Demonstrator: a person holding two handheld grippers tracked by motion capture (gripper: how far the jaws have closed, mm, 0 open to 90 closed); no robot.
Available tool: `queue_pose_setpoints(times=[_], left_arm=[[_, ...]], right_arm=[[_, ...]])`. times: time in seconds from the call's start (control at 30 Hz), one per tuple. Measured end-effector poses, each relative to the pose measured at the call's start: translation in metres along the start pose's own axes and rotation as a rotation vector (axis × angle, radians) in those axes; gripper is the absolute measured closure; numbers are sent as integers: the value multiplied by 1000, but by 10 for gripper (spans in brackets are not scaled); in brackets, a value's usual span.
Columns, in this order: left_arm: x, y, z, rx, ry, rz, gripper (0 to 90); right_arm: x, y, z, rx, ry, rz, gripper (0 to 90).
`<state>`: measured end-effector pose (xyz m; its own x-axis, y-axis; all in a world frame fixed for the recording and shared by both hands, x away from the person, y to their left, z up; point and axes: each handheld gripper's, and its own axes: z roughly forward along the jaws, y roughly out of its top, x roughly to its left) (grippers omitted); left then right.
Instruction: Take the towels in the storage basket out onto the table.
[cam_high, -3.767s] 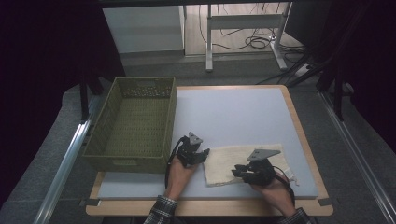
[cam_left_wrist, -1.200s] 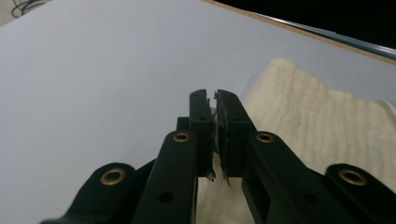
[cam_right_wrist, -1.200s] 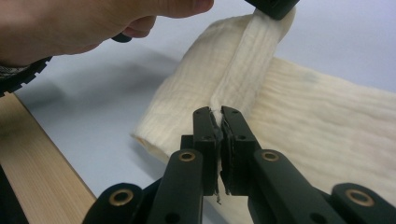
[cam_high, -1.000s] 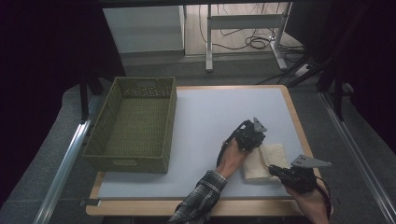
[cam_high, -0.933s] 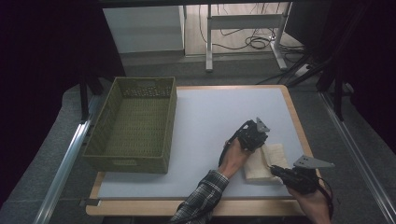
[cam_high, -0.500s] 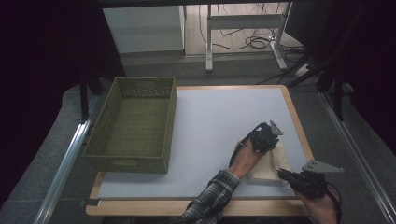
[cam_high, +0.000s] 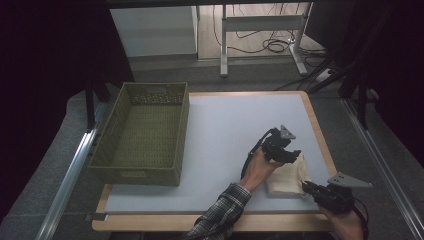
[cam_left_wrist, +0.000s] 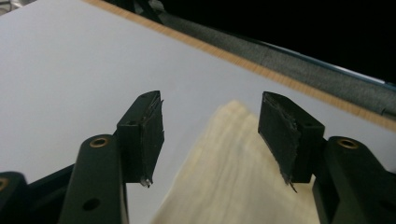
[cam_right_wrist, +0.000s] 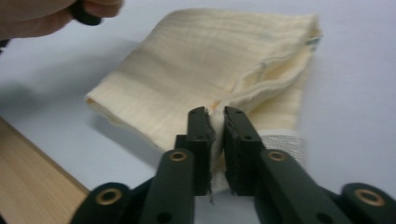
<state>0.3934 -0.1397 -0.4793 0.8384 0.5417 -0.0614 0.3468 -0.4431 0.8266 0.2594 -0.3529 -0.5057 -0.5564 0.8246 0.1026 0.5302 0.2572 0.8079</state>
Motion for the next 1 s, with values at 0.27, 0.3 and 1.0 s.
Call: queue_pose_setpoints(times=[0.27, 0.3, 1.0], left_arm=[[20, -25, -23, 14, 41, -25, 316], [22, -28, -25, 20, 49, -24, 316], [26, -49, -32, 39, 77, -23, 281]], right_arm=[[-11, 14, -24, -54, -91, 10, 685], [-11, 14, -24, -54, -91, 10, 685], [-13, 13, 14, 80, -167, -34, 889]])
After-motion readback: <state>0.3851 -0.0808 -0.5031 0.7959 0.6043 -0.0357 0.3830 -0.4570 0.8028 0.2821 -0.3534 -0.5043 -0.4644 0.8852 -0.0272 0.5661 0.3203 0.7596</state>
